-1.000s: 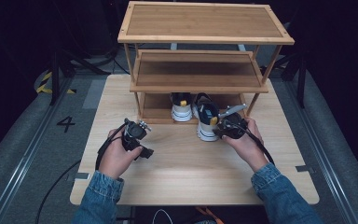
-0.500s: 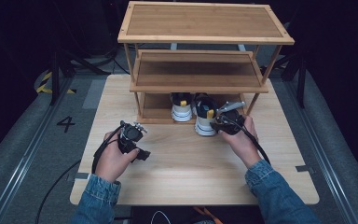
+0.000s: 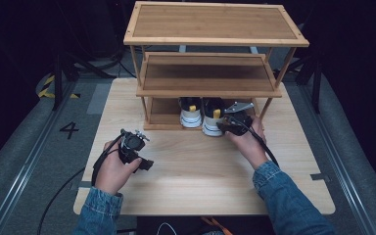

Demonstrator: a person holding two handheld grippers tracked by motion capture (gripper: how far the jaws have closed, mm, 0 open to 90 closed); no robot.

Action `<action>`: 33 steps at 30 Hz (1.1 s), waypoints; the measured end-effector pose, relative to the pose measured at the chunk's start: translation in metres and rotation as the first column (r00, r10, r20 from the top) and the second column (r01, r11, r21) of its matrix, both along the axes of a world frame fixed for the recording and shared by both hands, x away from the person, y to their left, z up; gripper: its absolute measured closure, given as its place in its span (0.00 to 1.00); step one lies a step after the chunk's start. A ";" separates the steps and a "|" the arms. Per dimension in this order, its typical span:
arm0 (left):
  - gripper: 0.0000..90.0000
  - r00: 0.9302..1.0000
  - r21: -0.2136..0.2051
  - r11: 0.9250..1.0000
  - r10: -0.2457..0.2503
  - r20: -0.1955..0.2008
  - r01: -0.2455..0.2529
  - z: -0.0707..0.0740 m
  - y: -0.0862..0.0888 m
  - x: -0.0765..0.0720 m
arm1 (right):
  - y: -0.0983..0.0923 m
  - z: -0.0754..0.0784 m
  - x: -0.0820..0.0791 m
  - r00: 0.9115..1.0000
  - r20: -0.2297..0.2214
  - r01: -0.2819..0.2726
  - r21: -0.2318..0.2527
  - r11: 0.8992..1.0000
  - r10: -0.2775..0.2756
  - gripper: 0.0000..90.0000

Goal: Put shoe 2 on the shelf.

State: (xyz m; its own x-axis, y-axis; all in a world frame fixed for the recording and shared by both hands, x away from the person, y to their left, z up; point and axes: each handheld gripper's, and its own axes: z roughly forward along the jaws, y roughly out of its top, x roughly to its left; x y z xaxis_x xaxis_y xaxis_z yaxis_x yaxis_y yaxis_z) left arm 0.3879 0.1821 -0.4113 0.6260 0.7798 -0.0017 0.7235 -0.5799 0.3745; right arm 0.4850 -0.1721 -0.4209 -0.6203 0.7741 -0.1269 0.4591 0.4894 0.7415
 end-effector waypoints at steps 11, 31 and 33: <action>0.26 1.000 -0.002 1.000 0.005 -0.006 -0.005 -0.001 0.001 0.000 | 0.002 -0.007 0.013 0.998 0.057 0.017 -0.008 1.000 -0.017 0.55; 0.25 1.000 -0.001 1.000 -0.013 -0.010 0.013 -0.002 -0.003 0.006 | 0.002 -0.015 0.023 0.992 0.113 0.059 -0.014 0.998 -0.057 0.51; 0.25 1.000 -0.002 1.000 -0.014 -0.007 0.014 -0.002 -0.004 0.007 | 0.002 -0.015 0.021 0.994 0.094 0.061 -0.029 0.998 -0.058 0.54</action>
